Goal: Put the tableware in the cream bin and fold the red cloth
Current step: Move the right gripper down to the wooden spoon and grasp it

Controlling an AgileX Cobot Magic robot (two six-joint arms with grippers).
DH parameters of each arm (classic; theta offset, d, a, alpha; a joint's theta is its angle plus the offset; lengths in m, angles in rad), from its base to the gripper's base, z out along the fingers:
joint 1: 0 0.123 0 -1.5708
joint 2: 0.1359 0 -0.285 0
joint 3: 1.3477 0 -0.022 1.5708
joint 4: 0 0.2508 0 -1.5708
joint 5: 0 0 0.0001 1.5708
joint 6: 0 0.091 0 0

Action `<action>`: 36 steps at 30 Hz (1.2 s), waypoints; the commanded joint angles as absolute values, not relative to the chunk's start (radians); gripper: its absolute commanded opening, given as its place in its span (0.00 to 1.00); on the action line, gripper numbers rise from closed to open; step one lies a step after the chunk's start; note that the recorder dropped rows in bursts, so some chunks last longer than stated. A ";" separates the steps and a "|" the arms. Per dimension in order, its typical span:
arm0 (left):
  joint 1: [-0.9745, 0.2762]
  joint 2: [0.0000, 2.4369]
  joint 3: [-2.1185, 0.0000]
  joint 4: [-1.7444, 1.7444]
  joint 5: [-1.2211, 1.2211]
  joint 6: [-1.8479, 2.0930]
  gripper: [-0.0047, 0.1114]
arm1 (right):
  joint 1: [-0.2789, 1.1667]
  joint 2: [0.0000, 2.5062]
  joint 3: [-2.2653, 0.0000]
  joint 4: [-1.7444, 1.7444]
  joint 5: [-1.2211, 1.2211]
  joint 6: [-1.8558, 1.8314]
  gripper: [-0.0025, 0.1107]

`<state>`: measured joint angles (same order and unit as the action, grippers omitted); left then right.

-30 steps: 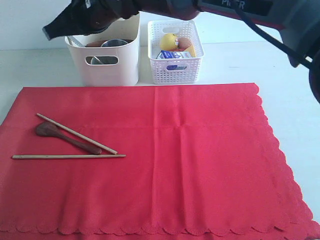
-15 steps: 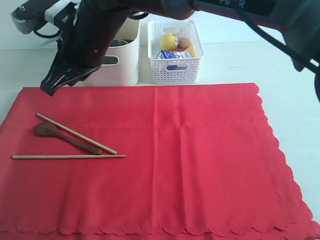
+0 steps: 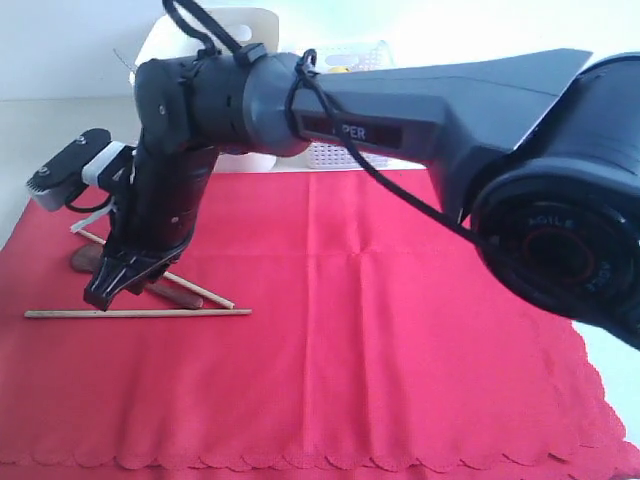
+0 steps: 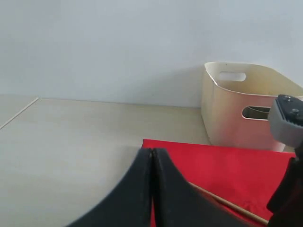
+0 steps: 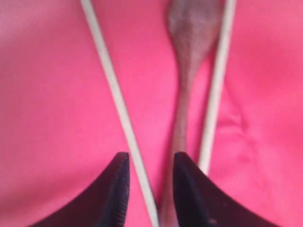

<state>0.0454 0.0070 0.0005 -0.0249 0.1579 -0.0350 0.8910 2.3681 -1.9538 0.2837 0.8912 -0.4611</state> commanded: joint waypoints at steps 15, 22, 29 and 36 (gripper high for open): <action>0.048 0.000 0.000 -0.027 0.152 -0.032 0.05 | 0.918 2.457 -1.962 0.193 0.718 -0.479 0.31; 0.048 0.000 0.000 -0.027 0.152 -0.032 0.05 | 0.918 2.467 -1.962 0.181 0.711 -0.479 0.28; 0.048 0.000 0.000 -0.027 0.152 -0.032 0.05 | 0.918 2.484 -1.962 0.172 0.709 -0.479 0.28; 0.048 0.000 0.000 -0.027 0.152 -0.032 0.05 | 0.918 2.491 -1.962 0.148 0.715 -0.479 0.19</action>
<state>0.0454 0.0070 0.0005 -0.0249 0.1579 -0.0350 0.9190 2.4727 -1.9577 0.1809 0.7088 -0.4739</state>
